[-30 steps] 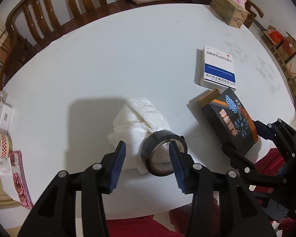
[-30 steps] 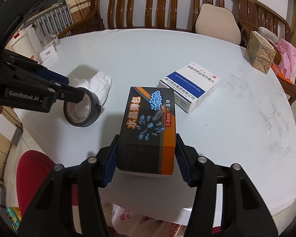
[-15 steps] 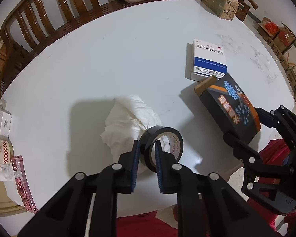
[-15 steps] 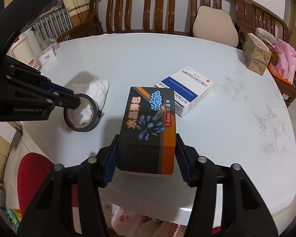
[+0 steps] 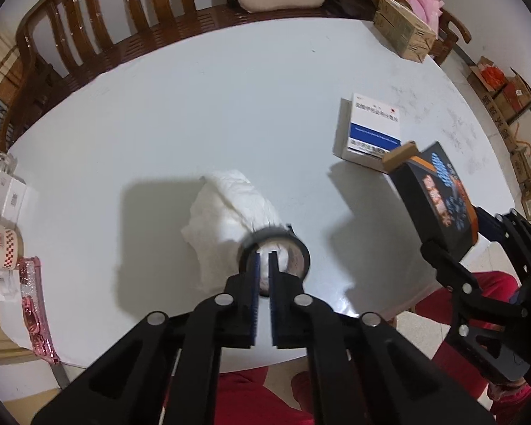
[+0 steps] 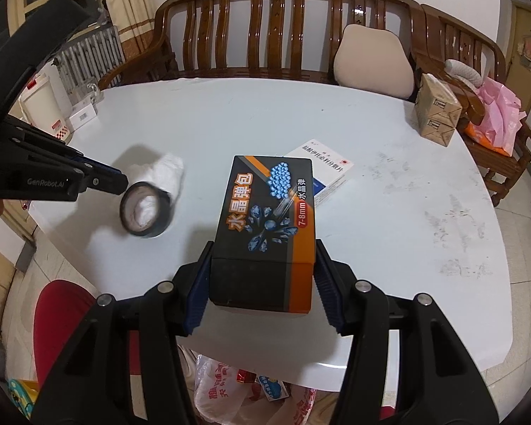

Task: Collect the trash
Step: 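Lift the tape roll and dark box off the table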

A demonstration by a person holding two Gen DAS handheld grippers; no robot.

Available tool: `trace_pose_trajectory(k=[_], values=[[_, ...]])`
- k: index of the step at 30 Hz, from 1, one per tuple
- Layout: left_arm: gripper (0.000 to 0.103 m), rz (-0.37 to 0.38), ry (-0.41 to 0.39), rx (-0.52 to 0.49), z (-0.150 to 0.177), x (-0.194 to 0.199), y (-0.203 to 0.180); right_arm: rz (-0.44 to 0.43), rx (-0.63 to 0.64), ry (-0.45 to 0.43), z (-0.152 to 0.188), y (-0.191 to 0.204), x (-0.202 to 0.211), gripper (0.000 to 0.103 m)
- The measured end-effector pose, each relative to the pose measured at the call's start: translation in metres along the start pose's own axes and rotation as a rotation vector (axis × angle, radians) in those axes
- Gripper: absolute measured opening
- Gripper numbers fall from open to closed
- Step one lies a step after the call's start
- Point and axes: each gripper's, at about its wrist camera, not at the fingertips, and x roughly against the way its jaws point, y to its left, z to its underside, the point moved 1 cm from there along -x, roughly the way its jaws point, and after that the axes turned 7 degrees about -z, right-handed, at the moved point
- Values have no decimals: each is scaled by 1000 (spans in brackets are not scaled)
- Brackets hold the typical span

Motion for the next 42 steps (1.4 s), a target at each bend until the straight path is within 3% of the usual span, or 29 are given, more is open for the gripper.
trace_pose_trajectory(k=[3, 5, 9, 11, 15, 16, 18, 19, 22, 27, 32, 42], values=[[5, 33, 30, 16, 0, -5, 0, 3, 6, -2, 2, 1, 3, 53], [6, -13, 36, 20, 0, -10, 1, 1, 6, -1, 3, 2, 3, 53], [7, -25, 45, 5, -1, -17, 0, -4, 0, 4, 5, 0, 2, 53], [14, -41, 46, -9, -2, -20, -2, -5, -2, 7, 5, -1, 0, 53], [44, -46, 42, -28, -4, -25, -5, -5, -8, 12, 5, -2, -2, 53], [45, -46, 38, -28, -4, -26, -5, -6, -10, 12, 5, -3, -3, 53], [42, -44, 44, -28, -4, -30, -5, -7, -15, 13, 5, -3, -4, 53], [34, -40, 49, -28, -5, -32, -5, -7, -15, 14, 5, -3, -5, 53], [24, -43, 59, -37, -4, -35, -6, -7, -16, 18, 5, -3, -6, 53], [14, -34, 54, -44, -5, -35, -5, -16, -24, 24, 6, -5, -9, 53], [13, -44, 45, -56, -4, -33, -8, -8, -18, 18, 5, -6, -8, 53], [13, -11, 14, 17, -4, -9, 0, 7, -12, -2, 4, -5, 4, 53]])
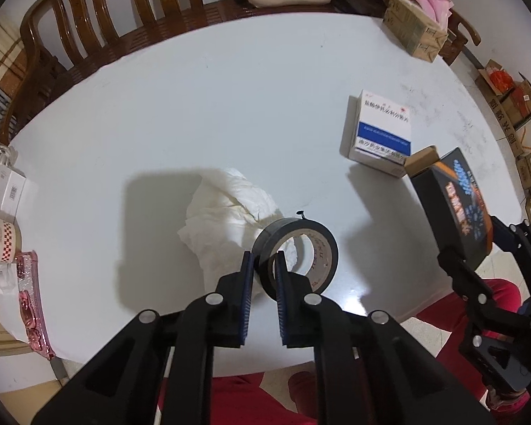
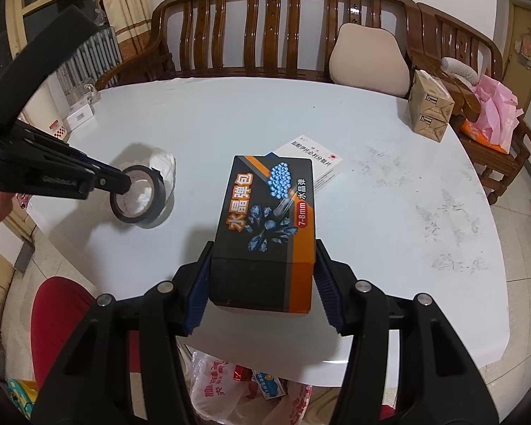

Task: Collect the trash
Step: 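Lift the tape roll and dark box off the table, then carry the tape roll and dark box over the plastic bag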

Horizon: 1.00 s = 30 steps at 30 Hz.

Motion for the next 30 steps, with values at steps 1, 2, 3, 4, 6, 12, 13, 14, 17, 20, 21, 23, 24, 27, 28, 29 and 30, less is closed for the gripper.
trace_pose_trajectory(k=[1, 2, 3, 4, 6, 12, 13, 14, 17, 20, 21, 23, 24, 27, 28, 29, 30], values=[[13, 1, -5, 6, 0, 4, 0, 0, 0, -2, 0, -1, 1, 53], [13, 3, -13, 5, 1, 8, 0, 0, 0, -4, 0, -1, 2, 53], [13, 5, -20, 5, 1, 11, 1, 2, 1, -7, -1, -1, 4, 53], [13, 5, -29, 6, 1, 15, 1, 3, 2, -10, -2, -2, 6, 53], [13, 11, -43, 8, 3, 23, 1, 7, 6, -17, -3, -2, 10, 53], [13, 19, -93, -10, 13, 48, -6, 25, 36, -51, -11, -1, 34, 53], [13, 20, -101, -13, 16, 52, -8, 25, 42, -57, -12, 0, 40, 53], [13, 22, -108, -16, 18, 55, -10, 27, 49, -62, -13, 1, 44, 53], [13, 31, -140, -23, 30, 70, -18, 29, 73, -78, -14, 6, 64, 53], [13, 35, -168, -24, 42, 83, -22, 31, 97, -95, -11, 11, 88, 53], [13, 34, -182, -25, 47, 89, -24, 30, 101, -98, -9, 12, 94, 53], [13, 35, -200, -26, 56, 97, -27, 25, 108, -102, -5, 15, 105, 53], [13, 39, -209, -29, 62, 102, -28, 26, 115, -104, -2, 18, 112, 53], [13, 45, -231, -33, 78, 112, -34, 44, 139, -111, 9, 26, 127, 53], [13, 46, -237, -37, 82, 114, -37, 48, 144, -113, 13, 29, 131, 53], [13, 46, -243, -40, 87, 116, -40, 48, 148, -113, 17, 31, 134, 53], [13, 46, -246, -45, 93, 117, -43, 49, 150, -114, 22, 33, 138, 53]])
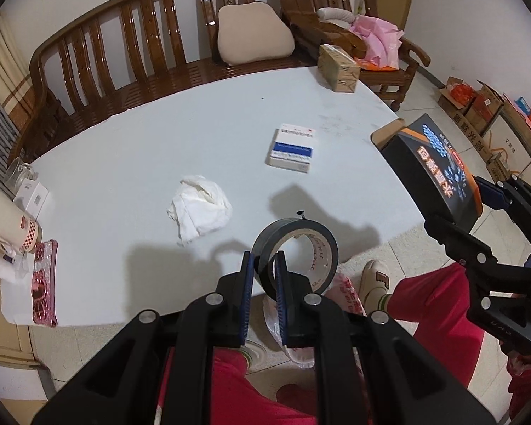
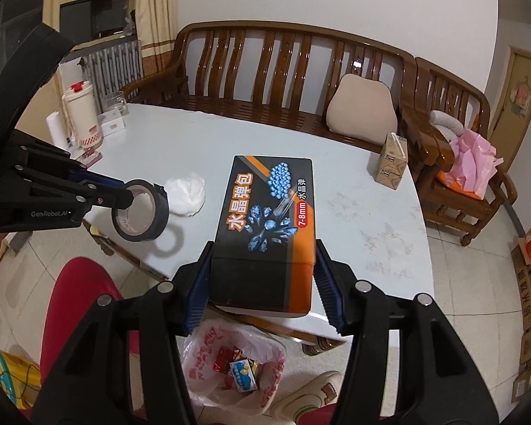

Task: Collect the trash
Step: 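Carry the tape roll and dark box over the plastic bag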

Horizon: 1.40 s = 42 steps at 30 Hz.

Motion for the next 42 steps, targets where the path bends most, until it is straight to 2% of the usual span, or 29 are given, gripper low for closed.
trace_pose_trajectory(k=[11, 26, 33, 42], values=[[13, 28, -9, -24, 48, 7, -25, 2, 6, 5, 39, 24, 29, 53], [13, 69, 18, -49, 97, -17, -49, -38, -21, 90, 83, 43, 17, 53], [13, 90, 65, -74, 113, -39, -63, -45, -49, 133, 100, 42, 1, 53], [13, 135, 175, -91, 133, -90, -79, -34, -92, 224, 134, 31, -39, 53]])
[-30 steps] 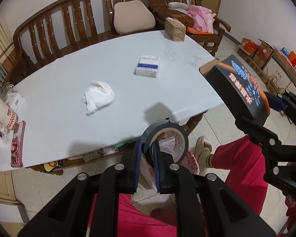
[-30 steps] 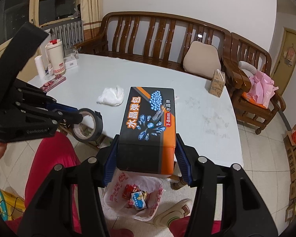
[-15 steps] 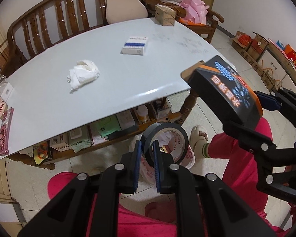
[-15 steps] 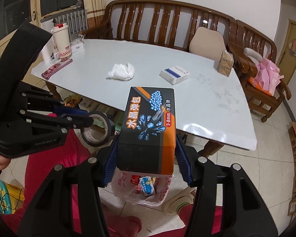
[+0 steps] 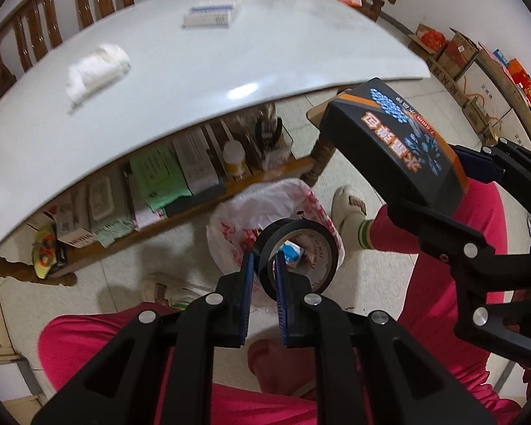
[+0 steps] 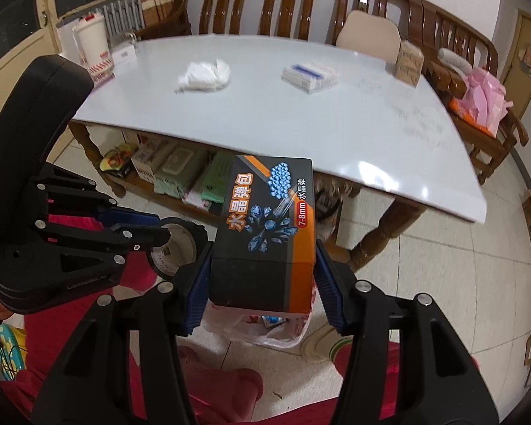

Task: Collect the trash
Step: 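Carry the tape roll and dark box over the plastic bag, then open both tools to drop the tape roll and dark box into the bag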

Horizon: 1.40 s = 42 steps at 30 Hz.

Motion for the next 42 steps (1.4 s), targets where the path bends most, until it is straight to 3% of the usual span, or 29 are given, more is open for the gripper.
trace_pose_trajectory(k=[10, 21, 28, 38, 41, 42], values=[[13, 57, 123, 28, 2, -77, 0, -9, -84, 121, 25, -25, -72, 53], [13, 112, 311, 101, 1, -169, 8, -12, -171, 288, 50, -55, -162, 53], [13, 113, 424, 133, 10, -215, 16, -51, -205, 397, 64, -62, -204, 53], [14, 97, 511, 128, 9, -257, 16, -105, -246, 510, 77, -65, -244, 53], [29, 87, 537, 139, 11, -262, 17, -91, -245, 513, 78, -66, -246, 64], [46, 74, 539, 141, 11, -262, 19, -89, -244, 512, 78, -66, -246, 64]])
